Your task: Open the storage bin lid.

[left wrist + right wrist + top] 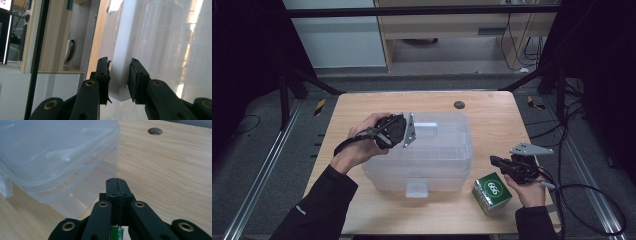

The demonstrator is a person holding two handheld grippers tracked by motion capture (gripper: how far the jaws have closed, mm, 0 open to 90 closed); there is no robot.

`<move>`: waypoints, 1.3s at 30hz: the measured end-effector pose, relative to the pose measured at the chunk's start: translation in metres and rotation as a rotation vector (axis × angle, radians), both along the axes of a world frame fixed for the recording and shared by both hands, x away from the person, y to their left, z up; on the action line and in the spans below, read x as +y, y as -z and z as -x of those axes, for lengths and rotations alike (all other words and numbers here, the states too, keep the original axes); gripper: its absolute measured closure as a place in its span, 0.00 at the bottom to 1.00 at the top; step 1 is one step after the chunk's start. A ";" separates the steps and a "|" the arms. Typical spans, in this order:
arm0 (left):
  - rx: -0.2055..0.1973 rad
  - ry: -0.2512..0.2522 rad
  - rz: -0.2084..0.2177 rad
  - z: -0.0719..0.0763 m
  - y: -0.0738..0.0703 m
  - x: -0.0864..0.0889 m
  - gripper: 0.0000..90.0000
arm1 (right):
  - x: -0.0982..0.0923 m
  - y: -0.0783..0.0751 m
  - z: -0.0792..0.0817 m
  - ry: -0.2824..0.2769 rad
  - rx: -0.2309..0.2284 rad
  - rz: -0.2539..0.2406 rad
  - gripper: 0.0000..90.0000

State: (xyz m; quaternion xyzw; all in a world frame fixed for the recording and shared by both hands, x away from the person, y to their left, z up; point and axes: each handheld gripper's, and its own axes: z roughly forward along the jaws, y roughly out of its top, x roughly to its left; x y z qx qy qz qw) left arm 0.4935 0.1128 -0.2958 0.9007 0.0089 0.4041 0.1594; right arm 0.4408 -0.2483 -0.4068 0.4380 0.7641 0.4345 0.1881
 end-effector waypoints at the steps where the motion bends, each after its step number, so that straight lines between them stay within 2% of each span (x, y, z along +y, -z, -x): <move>1: 0.000 -0.004 0.000 -0.001 -0.001 0.001 0.79 | 0.001 0.000 0.000 -0.003 -0.001 -0.002 1.00; 8: -0.009 -0.022 0.032 -0.009 -0.006 0.002 0.78 | 0.005 0.003 0.003 -0.036 -0.005 -0.018 1.00; 9: -0.010 -0.026 0.026 -0.010 -0.007 0.002 0.78 | 0.007 0.003 0.003 -0.040 -0.001 -0.023 1.00; 19: -0.014 -0.051 0.082 -0.023 -0.012 0.003 0.77 | 0.012 0.004 0.003 -0.069 -0.028 -0.058 1.00; 23: -0.018 -0.058 0.090 -0.028 -0.014 0.002 0.77 | 0.017 0.000 0.004 -0.089 -0.047 -0.056 1.00; 28: -0.013 -0.073 0.117 -0.034 -0.015 0.003 0.77 | 0.026 -0.002 0.005 -0.109 -0.058 -0.055 1.00; 39: 0.004 -0.079 0.139 -0.040 -0.018 0.004 0.76 | 0.040 -0.008 0.001 -0.129 -0.089 -0.110 1.00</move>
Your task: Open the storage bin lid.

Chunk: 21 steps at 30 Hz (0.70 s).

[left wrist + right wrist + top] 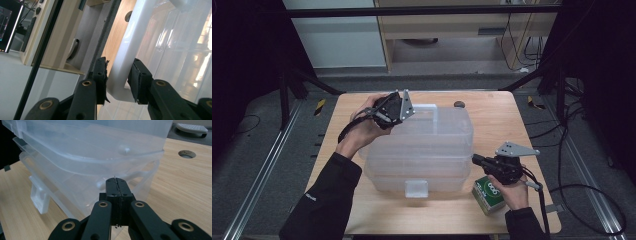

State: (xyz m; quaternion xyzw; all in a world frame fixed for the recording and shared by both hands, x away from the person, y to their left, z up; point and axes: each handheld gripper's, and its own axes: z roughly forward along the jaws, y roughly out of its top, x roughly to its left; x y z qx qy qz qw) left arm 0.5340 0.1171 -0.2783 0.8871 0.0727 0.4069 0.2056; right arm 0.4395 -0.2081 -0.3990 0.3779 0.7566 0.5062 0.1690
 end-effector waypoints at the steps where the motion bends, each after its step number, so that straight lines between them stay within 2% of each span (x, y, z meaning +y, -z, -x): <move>1: 0.004 0.002 -0.001 0.000 0.000 0.000 0.76 | 0.001 -0.001 0.000 0.003 -0.005 -0.004 1.00; 7: 0.009 0.008 0.007 0.002 0.001 0.002 0.75 | 0.004 0.000 -0.001 0.000 -0.003 -0.006 1.00; 9: 0.014 0.009 0.018 0.003 0.000 0.004 0.72 | 0.004 0.000 -0.001 -0.002 0.005 -0.004 1.00; 17: 0.034 0.031 0.118 0.019 -0.007 0.018 0.59 | 0.003 0.002 -0.002 -0.006 0.007 -0.019 1.00; 21: 0.034 0.020 0.171 0.027 -0.011 0.027 0.53 | 0.004 0.002 -0.002 -0.006 0.008 -0.017 1.00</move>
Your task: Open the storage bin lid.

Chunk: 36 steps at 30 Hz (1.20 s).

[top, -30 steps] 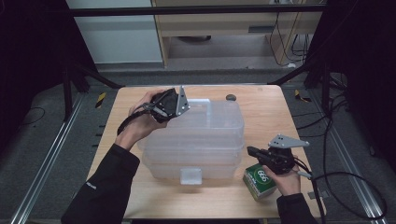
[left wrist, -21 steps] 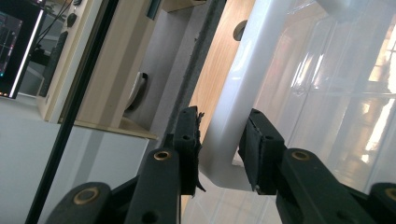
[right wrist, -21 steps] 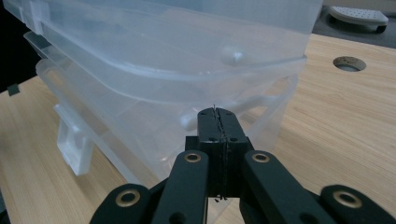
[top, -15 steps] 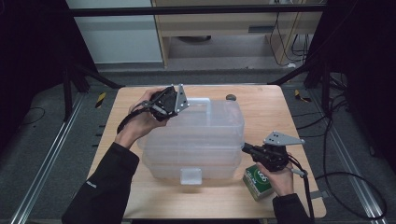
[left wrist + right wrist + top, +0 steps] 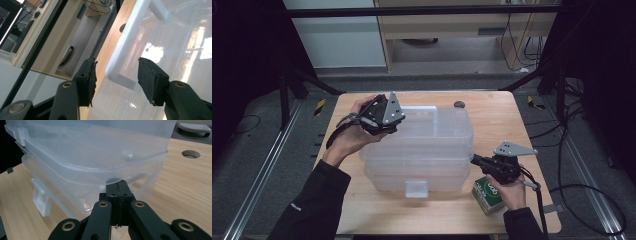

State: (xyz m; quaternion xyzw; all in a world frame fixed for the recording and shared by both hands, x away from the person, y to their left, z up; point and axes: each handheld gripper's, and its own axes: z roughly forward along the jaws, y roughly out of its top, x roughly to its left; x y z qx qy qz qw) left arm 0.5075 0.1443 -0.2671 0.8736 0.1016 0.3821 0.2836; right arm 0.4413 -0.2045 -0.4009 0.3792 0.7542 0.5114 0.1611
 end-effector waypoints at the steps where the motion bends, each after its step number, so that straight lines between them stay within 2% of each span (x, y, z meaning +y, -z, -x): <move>1: 0.001 -0.004 0.017 0.002 -0.001 0.003 0.53 | 0.000 0.000 0.000 0.000 0.001 -0.001 1.00; 6: 0.008 -0.043 0.109 0.010 -0.006 0.021 0.55 | 0.000 0.000 0.000 0.000 0.004 0.001 1.00; 9: -0.001 -0.080 0.193 0.016 -0.007 0.037 0.57 | 0.000 0.000 0.000 0.000 0.006 0.001 1.00; 12: 0.013 -0.106 0.262 0.020 -0.007 0.050 0.61 | 0.000 0.000 0.000 0.001 0.006 0.002 1.00; 14: 0.021 -0.131 0.292 0.023 -0.005 0.059 0.64 | 0.000 0.000 0.000 0.002 0.006 0.002 1.00; 16: 0.028 -0.151 0.313 0.025 -0.002 0.066 0.67 | 0.000 0.000 0.000 0.000 0.008 0.002 1.00; 18: 0.044 -0.172 0.352 0.027 0.002 0.075 0.72 | 0.000 -0.001 0.000 0.004 0.006 0.005 1.00; 21: 0.055 -0.210 0.441 0.031 0.010 0.088 0.80 | 0.000 -0.001 0.000 0.003 0.008 0.004 1.00; 24: 0.059 -0.246 0.505 0.035 0.019 0.100 0.87 | 0.000 -0.001 0.000 0.002 0.007 0.004 1.00; 29: 0.053 -0.301 0.566 0.044 0.031 0.121 0.96 | 0.001 0.000 0.000 0.003 0.008 0.004 1.00; 32: 0.056 -0.304 0.609 0.051 0.037 0.132 0.98 | 0.001 0.000 0.000 0.005 0.006 0.008 1.00; 34: 0.084 -0.314 0.648 0.059 0.044 0.138 0.99 | 0.001 -0.001 0.000 0.003 0.009 0.007 1.00; 36: 0.095 -0.321 0.656 0.064 0.053 0.142 0.99 | 0.001 -0.001 0.000 0.004 0.008 0.009 1.00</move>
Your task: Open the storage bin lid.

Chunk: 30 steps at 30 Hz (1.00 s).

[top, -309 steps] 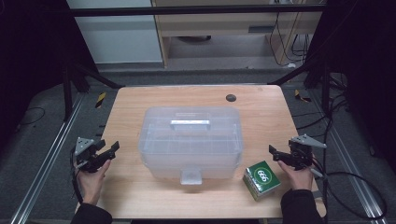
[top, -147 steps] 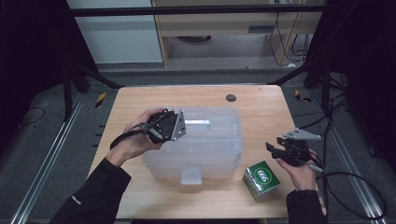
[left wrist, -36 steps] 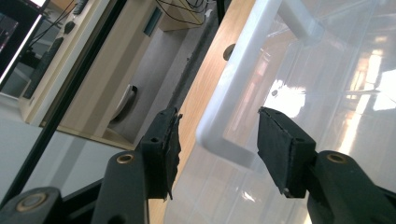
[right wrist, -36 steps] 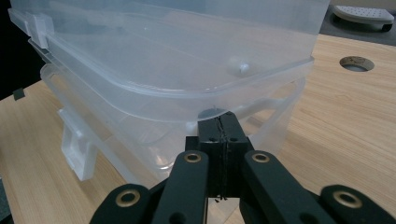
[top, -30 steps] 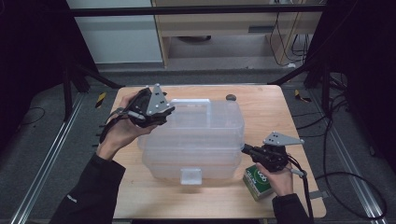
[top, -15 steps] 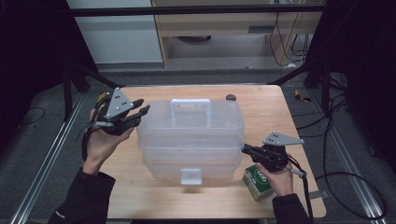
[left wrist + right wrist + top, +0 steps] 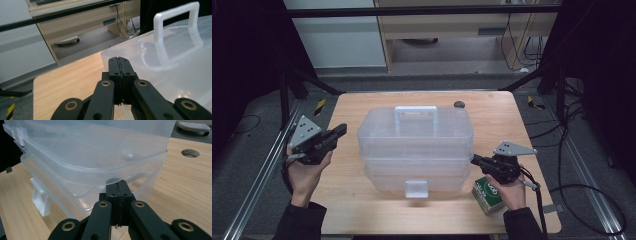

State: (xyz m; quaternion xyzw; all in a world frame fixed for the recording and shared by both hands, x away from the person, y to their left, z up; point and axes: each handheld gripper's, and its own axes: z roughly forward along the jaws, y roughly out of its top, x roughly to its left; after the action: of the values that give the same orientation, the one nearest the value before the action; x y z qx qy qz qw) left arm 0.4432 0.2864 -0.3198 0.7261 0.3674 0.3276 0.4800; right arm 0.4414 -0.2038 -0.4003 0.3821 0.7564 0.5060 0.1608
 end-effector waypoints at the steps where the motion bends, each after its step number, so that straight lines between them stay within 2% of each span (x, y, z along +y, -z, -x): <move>1: 0.007 0.000 -0.009 0.002 0.004 0.001 0.99 | 0.000 0.000 0.000 0.000 0.004 0.001 1.00; 3: 0.021 -0.006 -0.010 0.004 0.012 0.005 0.99 | 0.000 0.000 0.000 0.000 0.005 -0.001 1.00; 6: 0.037 0.001 0.018 0.007 0.024 0.011 0.99 | 0.001 0.001 0.000 0.002 0.003 -0.002 1.00; 8: 0.059 -0.001 0.006 0.006 0.031 0.013 0.99 | 0.001 0.001 0.000 0.000 0.005 -0.004 1.00; 10: 0.067 -0.002 0.012 0.006 0.037 0.015 0.99 | 0.001 0.001 0.000 -0.002 0.005 -0.005 1.00; 12: 0.086 0.002 -0.006 0.006 0.041 0.016 0.99 | 0.001 0.001 0.000 -0.001 0.002 -0.001 1.00; 15: 0.109 0.011 0.012 0.008 0.046 0.018 0.99 | 0.001 0.001 -0.001 -0.004 0.005 0.000 1.00; 18: 0.127 0.019 0.008 0.012 0.051 0.020 0.99 | 0.001 0.001 0.000 -0.004 0.007 0.005 1.00; 25: 0.180 0.072 -0.028 0.011 0.062 0.012 0.99 | 0.001 0.002 0.000 -0.003 0.004 0.006 1.00; 30: 0.218 0.140 -0.019 0.008 0.071 0.002 0.99 | 0.001 0.002 0.000 -0.004 0.004 0.003 1.00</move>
State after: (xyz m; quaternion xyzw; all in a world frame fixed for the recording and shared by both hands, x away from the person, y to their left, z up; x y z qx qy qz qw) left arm 0.4356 0.2889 -0.3906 0.7858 0.3626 0.2161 0.4521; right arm 0.4416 -0.2027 -0.4019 0.3815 0.7582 0.5043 0.1588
